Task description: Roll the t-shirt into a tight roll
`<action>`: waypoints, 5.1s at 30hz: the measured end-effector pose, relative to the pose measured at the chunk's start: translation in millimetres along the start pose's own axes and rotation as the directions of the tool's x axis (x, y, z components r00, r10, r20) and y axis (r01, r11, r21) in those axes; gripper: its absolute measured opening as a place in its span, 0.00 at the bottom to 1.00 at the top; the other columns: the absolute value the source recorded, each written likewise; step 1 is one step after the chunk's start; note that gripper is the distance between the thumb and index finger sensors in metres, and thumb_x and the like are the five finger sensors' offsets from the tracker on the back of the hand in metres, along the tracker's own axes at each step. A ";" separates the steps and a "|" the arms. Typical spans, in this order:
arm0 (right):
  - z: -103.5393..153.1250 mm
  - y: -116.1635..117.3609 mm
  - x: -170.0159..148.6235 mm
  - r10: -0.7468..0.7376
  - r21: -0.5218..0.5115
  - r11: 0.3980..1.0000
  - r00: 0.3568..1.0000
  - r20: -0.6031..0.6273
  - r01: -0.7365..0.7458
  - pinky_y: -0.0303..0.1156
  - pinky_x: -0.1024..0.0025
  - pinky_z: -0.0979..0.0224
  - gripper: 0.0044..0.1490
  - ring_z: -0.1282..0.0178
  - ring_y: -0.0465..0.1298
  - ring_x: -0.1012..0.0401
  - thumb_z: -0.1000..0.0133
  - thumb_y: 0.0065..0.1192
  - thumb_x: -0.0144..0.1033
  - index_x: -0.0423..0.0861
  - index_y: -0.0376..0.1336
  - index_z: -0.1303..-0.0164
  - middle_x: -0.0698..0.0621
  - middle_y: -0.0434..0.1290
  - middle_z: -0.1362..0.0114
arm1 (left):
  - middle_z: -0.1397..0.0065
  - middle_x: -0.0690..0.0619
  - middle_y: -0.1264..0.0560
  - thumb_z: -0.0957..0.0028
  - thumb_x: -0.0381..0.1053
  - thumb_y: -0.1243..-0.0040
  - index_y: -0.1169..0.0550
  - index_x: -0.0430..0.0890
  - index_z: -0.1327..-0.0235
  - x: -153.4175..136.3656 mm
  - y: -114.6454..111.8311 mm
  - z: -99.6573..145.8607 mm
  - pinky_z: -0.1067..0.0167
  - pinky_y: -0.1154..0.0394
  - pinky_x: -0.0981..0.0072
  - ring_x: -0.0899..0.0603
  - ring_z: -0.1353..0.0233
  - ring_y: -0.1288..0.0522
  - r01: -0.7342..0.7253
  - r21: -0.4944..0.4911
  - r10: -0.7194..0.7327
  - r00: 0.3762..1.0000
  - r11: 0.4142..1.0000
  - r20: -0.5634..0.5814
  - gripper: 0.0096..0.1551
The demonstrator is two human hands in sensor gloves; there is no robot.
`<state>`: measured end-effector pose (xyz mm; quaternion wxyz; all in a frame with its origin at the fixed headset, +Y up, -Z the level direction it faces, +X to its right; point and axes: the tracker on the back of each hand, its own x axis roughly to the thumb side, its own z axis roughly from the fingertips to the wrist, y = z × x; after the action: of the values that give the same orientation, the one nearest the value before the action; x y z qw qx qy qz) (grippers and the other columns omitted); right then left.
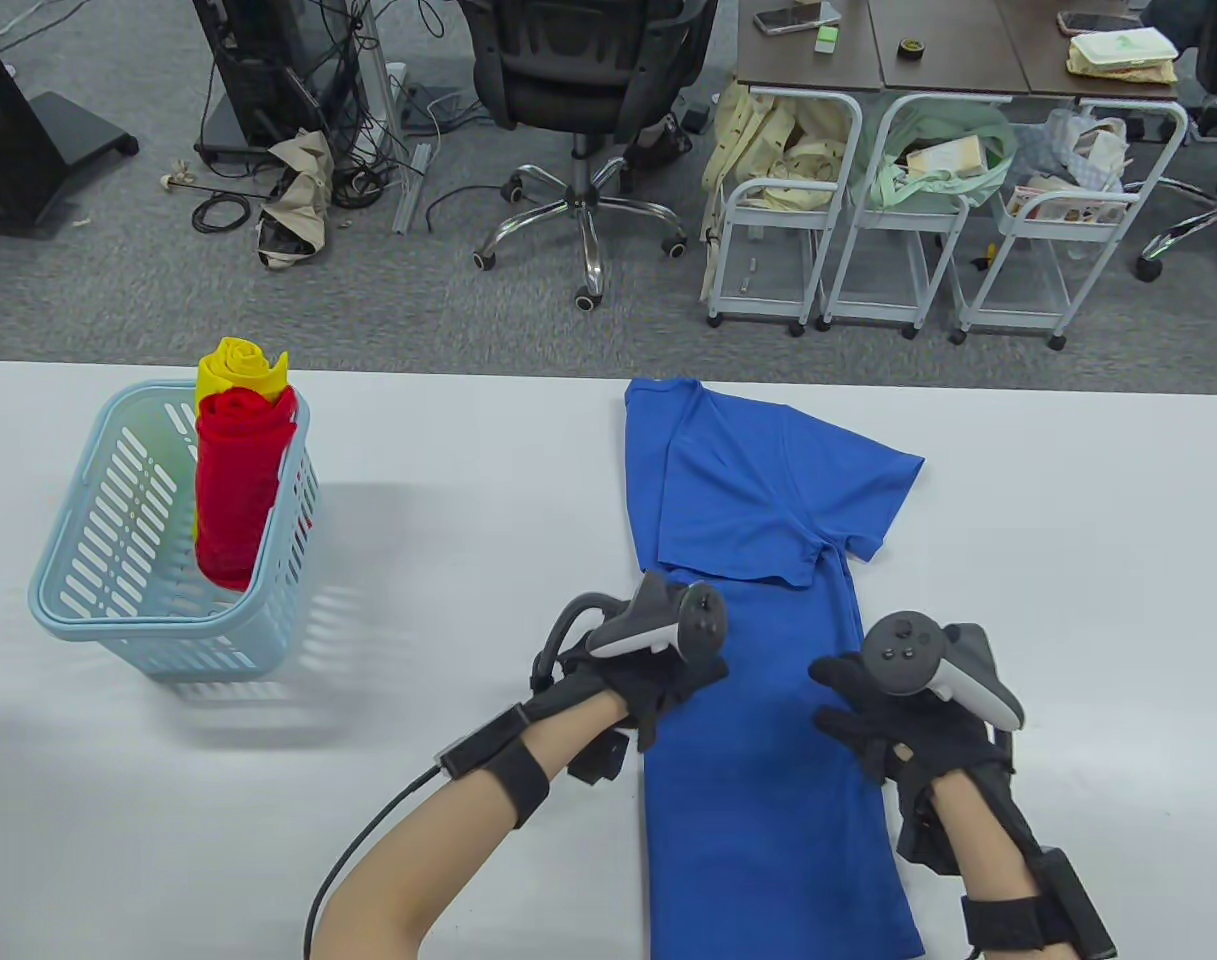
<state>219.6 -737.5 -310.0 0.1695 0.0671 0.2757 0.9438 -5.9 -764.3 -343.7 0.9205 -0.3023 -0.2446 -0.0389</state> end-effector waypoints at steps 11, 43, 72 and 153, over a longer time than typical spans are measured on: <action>2.5 52.9 52.1 0.374 0.076 0.920 0.918 0.134 -0.385 0.47 0.45 0.19 0.46 0.12 0.40 0.45 0.38 0.51 0.52 0.56 0.38 0.14 0.47 0.36 0.11 | 0.17 0.49 0.81 0.48 0.77 0.83 0.78 0.60 0.25 -40.8 -72.8 60.8 0.24 0.66 0.30 0.36 0.17 0.77 0.123 -0.103 -0.124 0.992 0.987 -0.001 0.47; -143.7 -13.4 130.3 0.521 -0.094 0.842 0.846 -0.118 -0.531 0.64 0.52 0.25 0.23 0.35 0.71 0.59 0.37 0.51 0.40 0.55 0.54 0.31 0.51 0.60 0.24 | 0.21 0.49 0.86 0.44 0.77 0.78 0.80 0.59 0.26 -40.9 -86.6 74.4 0.29 0.75 0.31 0.35 0.21 0.83 0.006 -0.163 0.002 0.999 0.987 0.045 0.50; -141.9 -74.4 -25.0 -0.041 -0.133 0.989 0.752 -0.658 -0.063 0.58 0.45 0.25 0.53 0.30 0.65 0.49 0.41 0.58 0.56 0.42 0.41 0.16 0.38 0.50 0.19 | 0.23 0.50 0.88 0.43 0.77 0.78 0.81 0.59 0.27 -42.5 -87.9 74.8 0.30 0.77 0.32 0.36 0.23 0.85 -0.022 -0.192 0.031 0.999 0.981 0.043 0.49; -23.8 83.4 105.3 0.269 0.204 0.944 0.963 -0.010 -0.261 0.33 0.39 0.21 0.58 0.18 0.23 0.43 0.39 0.46 0.62 0.50 0.21 0.20 0.44 0.19 0.19 | 0.11 0.50 0.73 0.41 0.74 0.73 0.68 0.61 0.17 -72.5 -73.7 73.6 0.23 0.63 0.29 0.36 0.13 0.70 -0.005 -0.004 0.005 1.000 1.000 -0.029 0.45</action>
<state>92.5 -777.7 -281.1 0.0281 0.1024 0.3611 0.9265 -117.1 -787.4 -287.0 0.9234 -0.3041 -0.2304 -0.0417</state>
